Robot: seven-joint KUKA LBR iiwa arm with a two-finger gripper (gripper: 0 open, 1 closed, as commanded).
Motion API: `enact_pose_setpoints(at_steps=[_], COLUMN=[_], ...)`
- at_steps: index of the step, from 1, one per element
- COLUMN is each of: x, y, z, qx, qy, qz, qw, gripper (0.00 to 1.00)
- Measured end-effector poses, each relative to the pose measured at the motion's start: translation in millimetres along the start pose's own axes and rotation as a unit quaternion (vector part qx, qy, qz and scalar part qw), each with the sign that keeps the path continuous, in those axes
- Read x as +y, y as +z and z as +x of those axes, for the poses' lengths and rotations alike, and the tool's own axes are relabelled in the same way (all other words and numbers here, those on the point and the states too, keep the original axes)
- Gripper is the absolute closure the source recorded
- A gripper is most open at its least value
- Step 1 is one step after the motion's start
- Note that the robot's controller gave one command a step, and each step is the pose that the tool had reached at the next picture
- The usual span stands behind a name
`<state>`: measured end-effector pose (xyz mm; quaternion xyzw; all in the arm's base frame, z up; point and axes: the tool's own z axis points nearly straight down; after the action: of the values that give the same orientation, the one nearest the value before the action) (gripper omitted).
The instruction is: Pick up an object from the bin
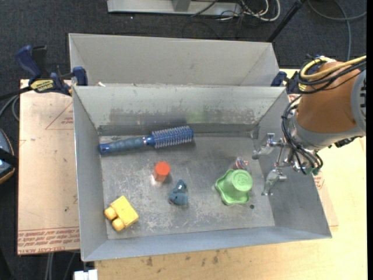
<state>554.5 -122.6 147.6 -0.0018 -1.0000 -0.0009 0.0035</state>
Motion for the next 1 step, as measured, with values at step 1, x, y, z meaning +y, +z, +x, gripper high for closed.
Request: enact_pose_setpoints(at_steps=[1], x=[50.4], y=[68.2], z=[37.8], qx=[-0.0056], qy=[-0.089], qz=[0.001], qw=[0.9960], gripper=[0.00])
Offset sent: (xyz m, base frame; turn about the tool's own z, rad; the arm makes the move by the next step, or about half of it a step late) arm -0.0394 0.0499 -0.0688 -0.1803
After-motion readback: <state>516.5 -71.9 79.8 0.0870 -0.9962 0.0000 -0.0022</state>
